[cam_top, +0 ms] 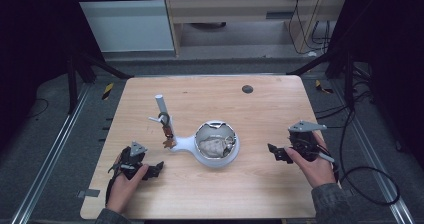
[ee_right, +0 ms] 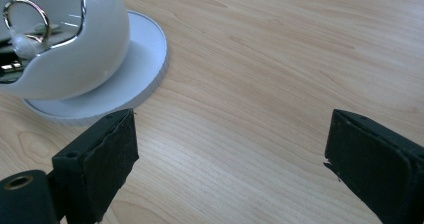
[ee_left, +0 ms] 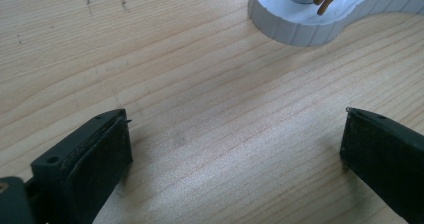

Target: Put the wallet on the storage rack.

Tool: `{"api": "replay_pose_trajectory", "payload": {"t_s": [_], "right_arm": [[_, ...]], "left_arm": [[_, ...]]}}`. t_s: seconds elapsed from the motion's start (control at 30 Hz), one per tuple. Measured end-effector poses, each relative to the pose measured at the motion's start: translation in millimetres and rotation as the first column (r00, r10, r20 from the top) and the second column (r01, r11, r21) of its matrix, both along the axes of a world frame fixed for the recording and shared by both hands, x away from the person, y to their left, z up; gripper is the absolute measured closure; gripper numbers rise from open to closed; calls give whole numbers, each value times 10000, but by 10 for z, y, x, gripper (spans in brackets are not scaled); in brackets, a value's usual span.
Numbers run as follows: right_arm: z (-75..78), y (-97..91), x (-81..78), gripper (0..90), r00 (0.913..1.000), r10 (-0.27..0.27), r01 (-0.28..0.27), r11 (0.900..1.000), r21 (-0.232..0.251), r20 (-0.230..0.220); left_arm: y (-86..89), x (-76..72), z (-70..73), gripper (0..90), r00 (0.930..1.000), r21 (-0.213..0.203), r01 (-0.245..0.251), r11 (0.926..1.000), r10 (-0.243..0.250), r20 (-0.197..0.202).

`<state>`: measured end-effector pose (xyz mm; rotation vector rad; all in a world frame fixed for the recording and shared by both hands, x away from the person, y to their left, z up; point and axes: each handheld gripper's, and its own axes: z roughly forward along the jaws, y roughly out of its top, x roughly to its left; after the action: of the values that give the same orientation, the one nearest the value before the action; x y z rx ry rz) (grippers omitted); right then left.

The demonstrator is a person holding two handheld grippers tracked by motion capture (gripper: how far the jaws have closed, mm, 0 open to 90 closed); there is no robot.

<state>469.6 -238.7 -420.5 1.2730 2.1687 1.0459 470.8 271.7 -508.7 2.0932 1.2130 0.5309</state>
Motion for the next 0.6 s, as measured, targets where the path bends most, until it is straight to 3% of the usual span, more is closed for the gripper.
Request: {"api": "replay_pose_trajectory", "payload": {"t_s": [0.6], "right_arm": [[-243,-93,-16,72,9990,-334,330,9994,-142,-313]], "left_arm": [[-2,0,-2,0,10000,-34,-23,10000,23,14]]}}
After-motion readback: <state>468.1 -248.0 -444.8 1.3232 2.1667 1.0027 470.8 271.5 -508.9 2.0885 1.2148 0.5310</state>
